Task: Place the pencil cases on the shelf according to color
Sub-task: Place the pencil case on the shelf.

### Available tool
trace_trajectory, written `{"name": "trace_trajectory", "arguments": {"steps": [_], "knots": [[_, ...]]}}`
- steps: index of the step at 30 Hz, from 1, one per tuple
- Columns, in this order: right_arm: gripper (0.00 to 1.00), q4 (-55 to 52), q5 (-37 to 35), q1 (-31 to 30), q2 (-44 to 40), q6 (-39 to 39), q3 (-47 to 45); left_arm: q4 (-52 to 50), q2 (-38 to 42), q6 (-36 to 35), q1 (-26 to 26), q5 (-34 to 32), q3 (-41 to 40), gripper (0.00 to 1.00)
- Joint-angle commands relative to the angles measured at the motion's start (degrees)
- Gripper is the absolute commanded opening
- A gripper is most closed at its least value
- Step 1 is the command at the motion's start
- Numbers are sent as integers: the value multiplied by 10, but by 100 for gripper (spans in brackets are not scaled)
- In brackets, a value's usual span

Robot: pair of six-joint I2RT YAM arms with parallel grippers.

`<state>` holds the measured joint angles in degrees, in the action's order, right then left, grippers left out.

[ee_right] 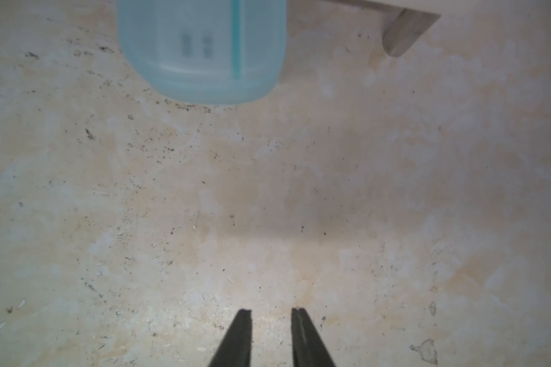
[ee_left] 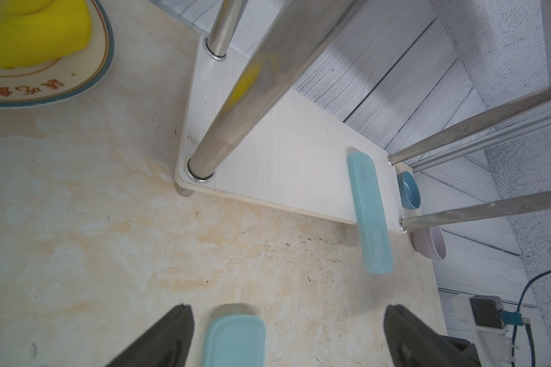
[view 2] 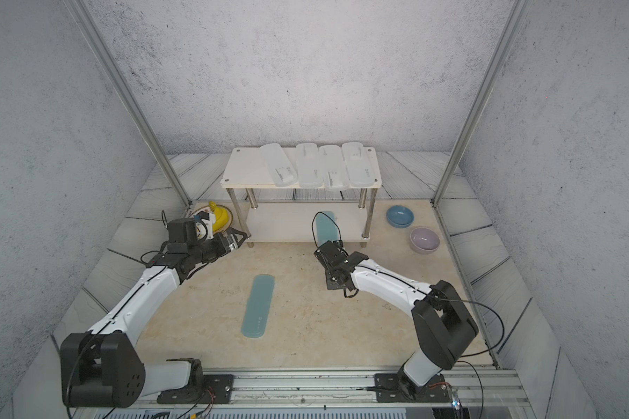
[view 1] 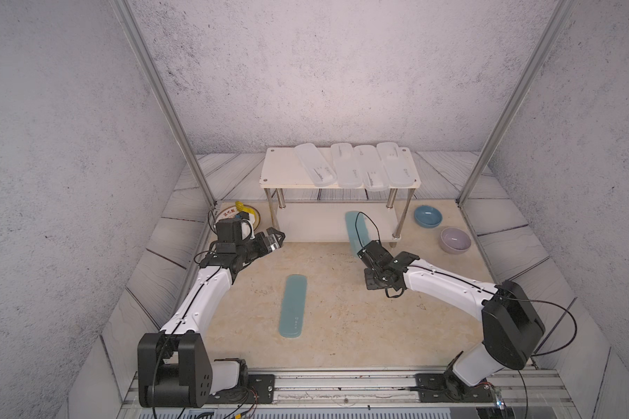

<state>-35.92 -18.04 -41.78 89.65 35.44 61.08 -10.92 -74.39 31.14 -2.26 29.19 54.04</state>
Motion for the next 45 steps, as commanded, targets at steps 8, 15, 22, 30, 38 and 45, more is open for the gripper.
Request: {"name": "trace_trajectory", "arguments": {"steps": [8,15,22,30,38,45], "knots": [[0,143,56,16,62,40,8,1,11,-3,3,-1,-10,100],[0,164,69,49,144,43,95,-3,14,-6,3,-9,-11,100],[0,179,74,71,193,31,142,-2,7,-7,3,-7,-11,100],[0,169,66,83,220,10,184,-2,1,-6,2,-5,-9,100],[0,166,86,85,237,5,211,-3,-2,-6,1,-4,-11,99],[15,197,124,84,187,19,135,-17,-7,-17,-7,-13,-6,100]]}}
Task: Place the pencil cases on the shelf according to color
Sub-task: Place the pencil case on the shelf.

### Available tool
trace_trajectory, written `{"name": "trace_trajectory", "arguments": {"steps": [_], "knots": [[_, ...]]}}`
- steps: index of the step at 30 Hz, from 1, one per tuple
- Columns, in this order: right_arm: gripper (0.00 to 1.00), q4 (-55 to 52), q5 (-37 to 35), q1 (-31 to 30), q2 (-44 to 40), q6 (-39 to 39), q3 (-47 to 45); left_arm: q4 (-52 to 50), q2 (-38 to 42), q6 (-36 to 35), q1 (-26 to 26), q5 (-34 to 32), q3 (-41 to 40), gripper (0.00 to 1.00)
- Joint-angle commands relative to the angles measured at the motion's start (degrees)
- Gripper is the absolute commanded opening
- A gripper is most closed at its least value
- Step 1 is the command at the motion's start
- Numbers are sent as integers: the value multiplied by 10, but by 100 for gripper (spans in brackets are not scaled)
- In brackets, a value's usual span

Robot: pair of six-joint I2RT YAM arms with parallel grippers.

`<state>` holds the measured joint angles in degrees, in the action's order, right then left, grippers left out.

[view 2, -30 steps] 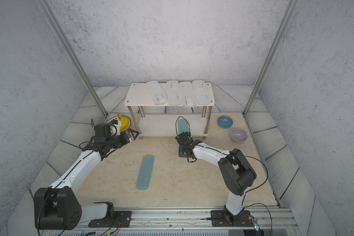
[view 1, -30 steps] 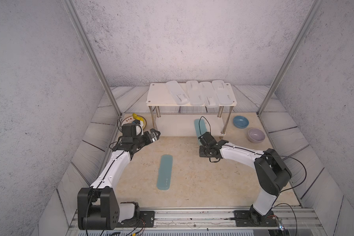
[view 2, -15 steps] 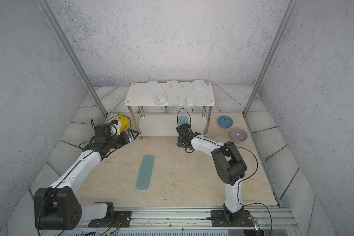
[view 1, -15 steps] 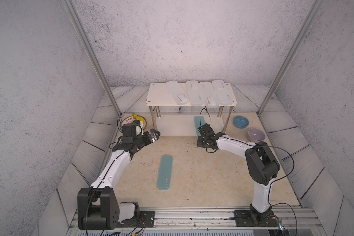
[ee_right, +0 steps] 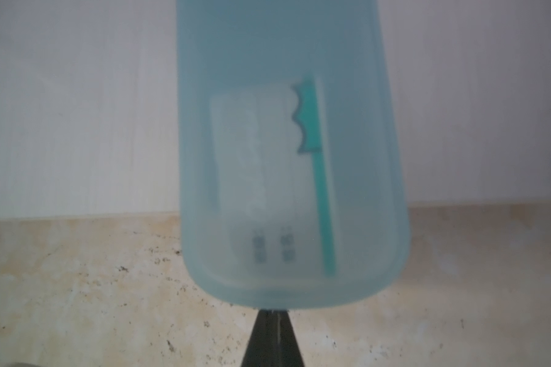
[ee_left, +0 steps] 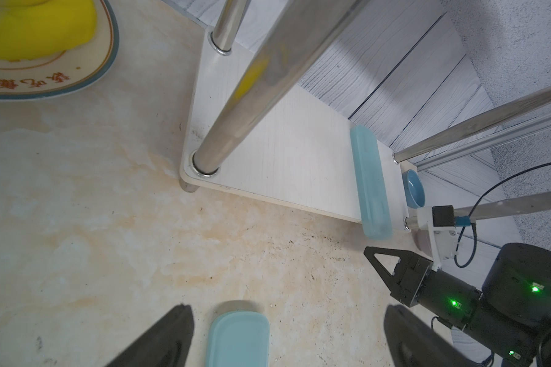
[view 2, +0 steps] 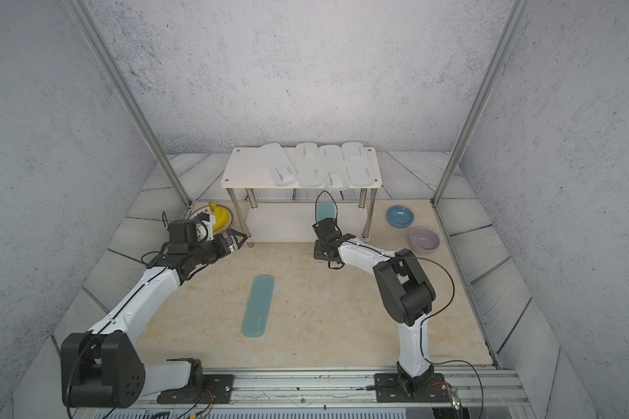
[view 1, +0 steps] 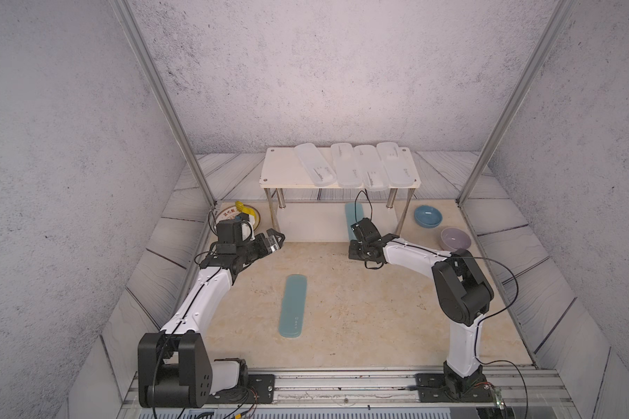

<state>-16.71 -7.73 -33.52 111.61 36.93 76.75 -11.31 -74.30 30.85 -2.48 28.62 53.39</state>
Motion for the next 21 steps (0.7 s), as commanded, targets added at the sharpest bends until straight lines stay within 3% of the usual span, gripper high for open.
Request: {"name": "trace_trajectory", "arguments": {"steps": [1,3,6,14,21], "knots": [[23,2,24,1,-42,4,-29,-20,-7,-19,-8,-13,3,100],[41,-4,31,-1,-56,0,-39,-32,-3,-26,-11,-25,5,99],[55,-8,30,-6,-83,-4,-61,-59,3,-29,-16,-51,-1,99],[59,-6,47,-32,-145,-13,-134,-99,41,15,-42,-104,-66,99],[58,1,36,-66,-209,-2,-227,-103,94,85,-108,-162,-141,99]]}}
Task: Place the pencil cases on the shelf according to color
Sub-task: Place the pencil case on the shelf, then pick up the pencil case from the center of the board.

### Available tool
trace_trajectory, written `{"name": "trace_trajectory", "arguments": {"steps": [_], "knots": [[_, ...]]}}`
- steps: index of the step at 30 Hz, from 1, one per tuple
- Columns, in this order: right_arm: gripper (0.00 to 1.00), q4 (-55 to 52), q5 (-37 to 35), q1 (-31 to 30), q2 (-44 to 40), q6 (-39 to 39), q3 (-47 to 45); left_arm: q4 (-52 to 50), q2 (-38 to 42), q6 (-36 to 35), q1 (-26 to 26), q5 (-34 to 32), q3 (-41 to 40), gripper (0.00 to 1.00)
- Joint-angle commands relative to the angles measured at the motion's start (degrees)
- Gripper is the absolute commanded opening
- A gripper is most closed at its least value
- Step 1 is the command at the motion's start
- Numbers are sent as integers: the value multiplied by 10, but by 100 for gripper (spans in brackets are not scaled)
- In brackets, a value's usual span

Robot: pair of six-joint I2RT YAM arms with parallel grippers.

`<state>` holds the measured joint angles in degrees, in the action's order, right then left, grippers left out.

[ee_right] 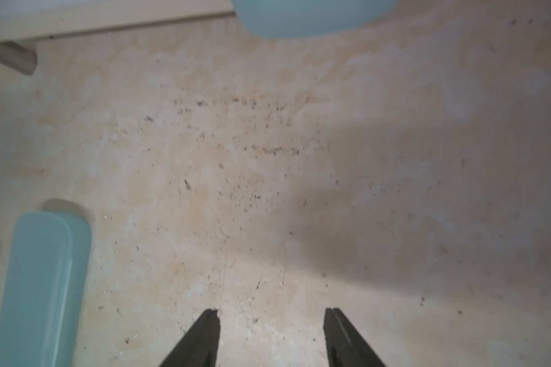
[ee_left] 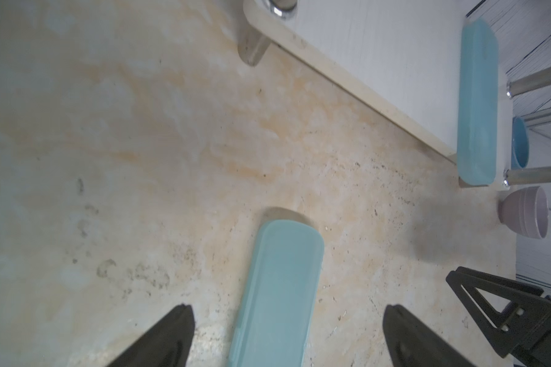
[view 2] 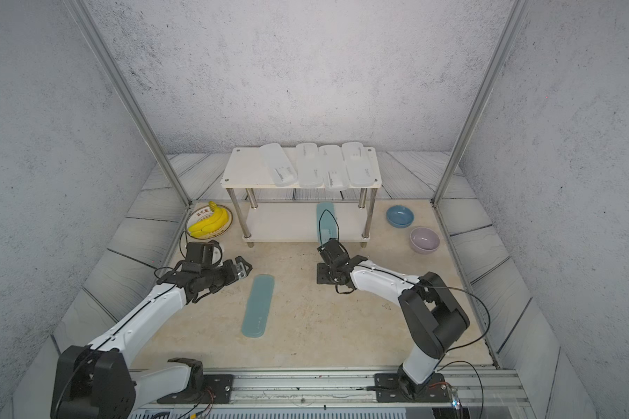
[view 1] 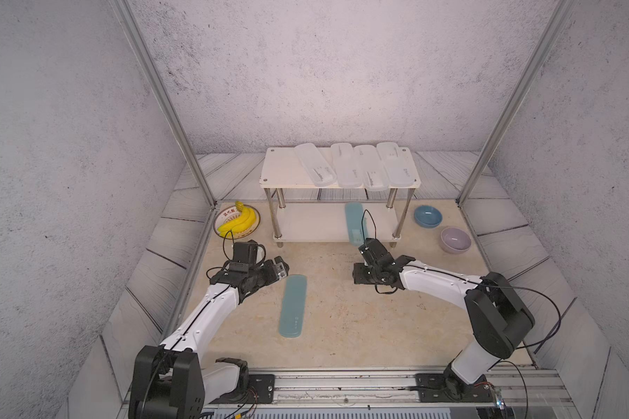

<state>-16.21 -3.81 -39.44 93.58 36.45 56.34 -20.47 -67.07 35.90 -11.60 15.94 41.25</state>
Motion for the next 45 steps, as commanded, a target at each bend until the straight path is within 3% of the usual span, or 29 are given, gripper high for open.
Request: {"name": "trace_trajectory", "arguments": {"steps": [1,9,20,26,36,41,45], "knots": [[58,-2,-3,-8,-39,4,-36,-16,35,43,-20,-40,-35,99],[58,-6,-6,-9,-85,-20,-85,-12,131,109,-26,-31,-142,99],[58,0,-9,-9,-78,-34,-85,-24,81,141,-116,-27,-177,99],[58,1,-19,-9,-88,-28,-94,17,26,139,-152,-11,-156,99],[58,-21,-51,-9,-132,-18,-117,54,-166,115,-246,5,-12,99],[60,-20,-25,-9,-141,-21,-118,3,-124,91,-252,-67,20,99],[60,-15,35,-14,-121,-24,-97,-48,-31,72,-247,-190,16,99]]}}
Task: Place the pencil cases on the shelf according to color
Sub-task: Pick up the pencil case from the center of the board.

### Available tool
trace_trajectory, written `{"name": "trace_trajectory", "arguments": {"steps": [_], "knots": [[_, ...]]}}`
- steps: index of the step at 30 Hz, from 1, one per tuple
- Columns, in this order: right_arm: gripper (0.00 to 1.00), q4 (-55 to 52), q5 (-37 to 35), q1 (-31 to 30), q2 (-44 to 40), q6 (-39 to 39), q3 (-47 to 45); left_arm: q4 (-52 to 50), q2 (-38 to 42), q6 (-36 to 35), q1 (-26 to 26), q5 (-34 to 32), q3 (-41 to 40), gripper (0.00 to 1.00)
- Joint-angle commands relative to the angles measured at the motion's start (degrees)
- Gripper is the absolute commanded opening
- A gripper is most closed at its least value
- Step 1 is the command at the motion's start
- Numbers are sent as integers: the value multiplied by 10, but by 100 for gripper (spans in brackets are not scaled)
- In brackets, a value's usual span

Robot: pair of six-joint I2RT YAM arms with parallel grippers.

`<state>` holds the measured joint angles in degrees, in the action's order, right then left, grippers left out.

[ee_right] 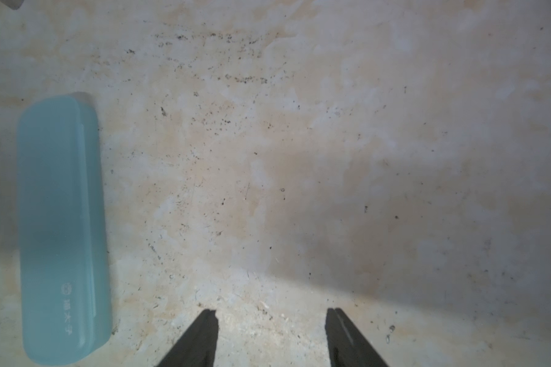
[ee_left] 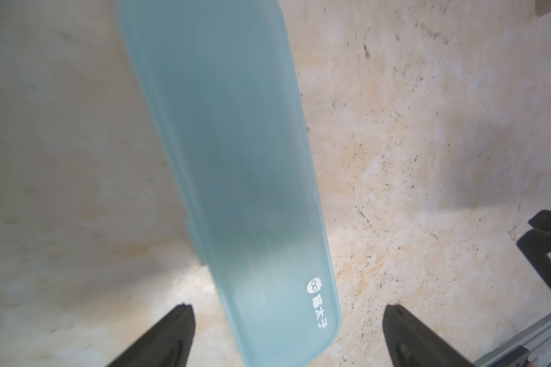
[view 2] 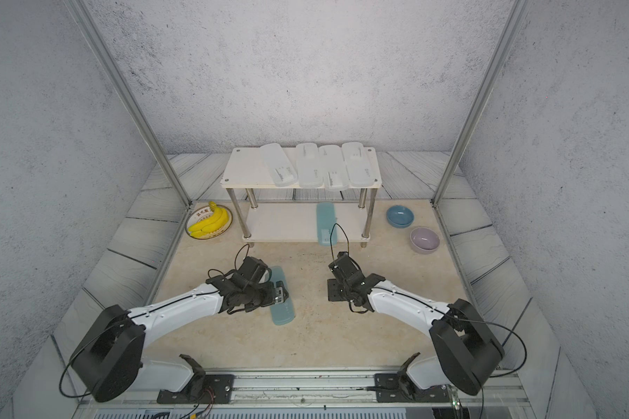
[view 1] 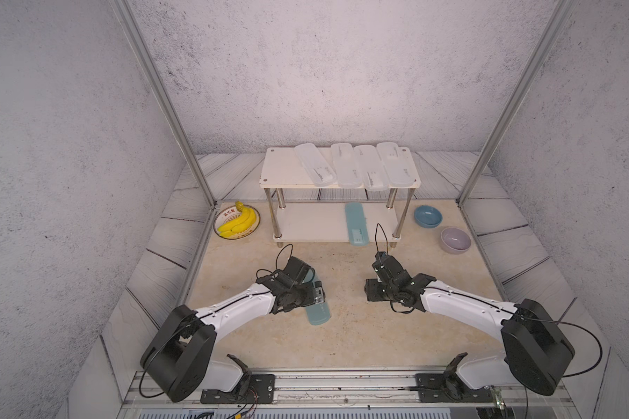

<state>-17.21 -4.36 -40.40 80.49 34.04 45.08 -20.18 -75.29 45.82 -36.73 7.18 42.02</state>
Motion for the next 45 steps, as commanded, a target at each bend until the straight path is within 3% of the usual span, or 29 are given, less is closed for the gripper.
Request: {"name": "trace_trajectory", "arguments": {"steps": [1,4,9,12,18,24,26,29,45], "knots": [[60,-3,47,-12,16,1,22,-52,72,-38,11,-115,4,98],[60,-17,51,-47,51,24,60,-57,125,-84,50,-121,-5,99],[61,-41,55,-112,124,56,133,-105,131,-160,153,-106,30,98],[62,-57,47,-147,156,72,171,-115,122,-152,213,-56,57,99],[67,-107,41,-189,209,109,231,-126,102,-183,285,-59,102,99],[70,-135,48,-203,267,114,275,-75,91,-169,388,56,82,99],[82,-158,39,-207,282,108,301,-60,94,-162,397,73,74,99],[87,-184,28,-214,304,99,333,-59,99,-162,401,82,72,99],[89,-255,32,-228,376,108,415,-60,112,-169,406,78,74,99]]}}
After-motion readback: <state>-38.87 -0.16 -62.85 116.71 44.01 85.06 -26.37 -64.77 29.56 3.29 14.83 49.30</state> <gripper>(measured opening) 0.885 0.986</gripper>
